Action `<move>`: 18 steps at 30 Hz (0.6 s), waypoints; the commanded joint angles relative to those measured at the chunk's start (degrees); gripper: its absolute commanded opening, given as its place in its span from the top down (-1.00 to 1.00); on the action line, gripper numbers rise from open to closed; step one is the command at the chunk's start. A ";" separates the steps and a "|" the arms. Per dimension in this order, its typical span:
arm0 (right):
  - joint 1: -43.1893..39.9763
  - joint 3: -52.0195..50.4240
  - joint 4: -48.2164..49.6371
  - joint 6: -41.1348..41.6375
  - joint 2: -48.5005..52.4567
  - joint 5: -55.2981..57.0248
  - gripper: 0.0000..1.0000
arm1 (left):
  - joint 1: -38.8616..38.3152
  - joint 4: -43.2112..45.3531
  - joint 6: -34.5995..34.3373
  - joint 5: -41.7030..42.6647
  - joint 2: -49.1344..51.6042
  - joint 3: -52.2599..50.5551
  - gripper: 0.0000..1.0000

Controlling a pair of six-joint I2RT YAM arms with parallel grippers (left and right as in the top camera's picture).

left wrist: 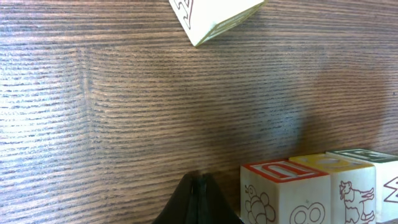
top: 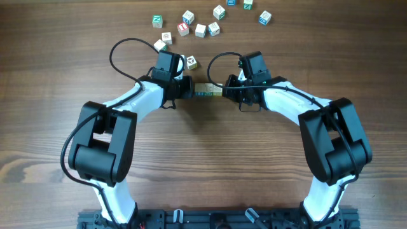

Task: Form a horizontal line

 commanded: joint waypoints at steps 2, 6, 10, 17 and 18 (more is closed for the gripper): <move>0.24 -0.26 -0.13 -0.79 1.44 0.17 0.91 | -0.17 0.33 0.55 -0.13 1.53 -0.31 0.92; 0.24 -0.26 -0.13 -1.18 1.42 0.15 0.92 | -0.17 1.25 0.55 -0.13 1.53 -0.31 0.92; 0.24 -0.26 -0.13 -1.31 1.42 0.15 0.91 | -0.17 1.46 0.55 -0.13 1.53 -0.31 0.92; 0.24 -0.26 -0.09 -1.70 1.42 0.15 0.91 | -0.17 1.97 0.52 -0.13 1.53 -0.31 0.92; 0.24 -0.28 -0.09 -1.73 1.42 0.17 0.91 | -0.17 2.14 0.52 -0.11 1.53 -0.31 0.92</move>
